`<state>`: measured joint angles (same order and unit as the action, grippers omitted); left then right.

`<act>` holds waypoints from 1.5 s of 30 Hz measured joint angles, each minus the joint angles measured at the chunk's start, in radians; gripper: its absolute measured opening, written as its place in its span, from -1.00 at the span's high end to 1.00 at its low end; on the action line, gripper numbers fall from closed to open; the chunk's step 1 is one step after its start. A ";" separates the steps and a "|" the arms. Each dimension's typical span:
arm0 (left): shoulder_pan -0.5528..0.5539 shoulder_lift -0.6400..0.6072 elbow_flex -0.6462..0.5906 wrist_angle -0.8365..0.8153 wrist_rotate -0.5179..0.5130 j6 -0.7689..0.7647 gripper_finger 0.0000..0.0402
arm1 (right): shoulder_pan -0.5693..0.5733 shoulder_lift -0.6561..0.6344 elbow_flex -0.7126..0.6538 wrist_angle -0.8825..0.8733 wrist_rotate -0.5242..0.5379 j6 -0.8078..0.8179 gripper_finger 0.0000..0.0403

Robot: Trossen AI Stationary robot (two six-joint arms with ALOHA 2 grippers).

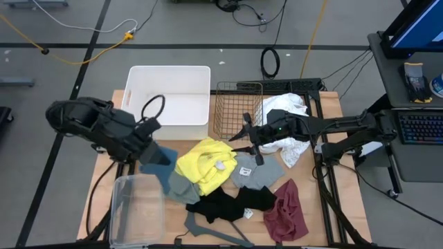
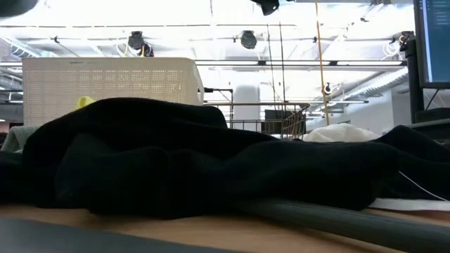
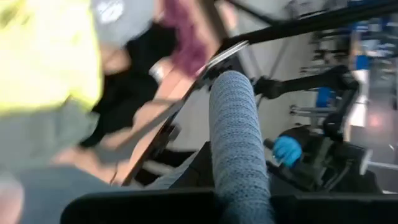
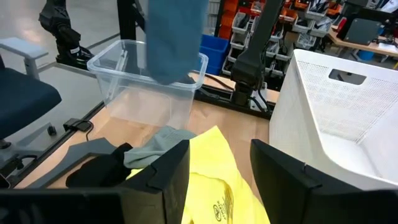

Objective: Pick & Place Cloths
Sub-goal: Put the blue sock into the transparent bin

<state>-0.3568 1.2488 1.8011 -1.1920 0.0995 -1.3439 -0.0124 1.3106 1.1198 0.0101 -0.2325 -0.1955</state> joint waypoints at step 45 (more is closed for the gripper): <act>-0.354 0.224 -0.312 -0.114 0.121 -0.330 1.00 | 0.001 0.001 -0.040 0.024 -0.003 0.056 0.23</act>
<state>-0.7103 1.4731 1.4887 -1.3059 0.2210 -1.6736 -0.0113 1.3113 1.0794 0.0337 -0.2356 -0.1397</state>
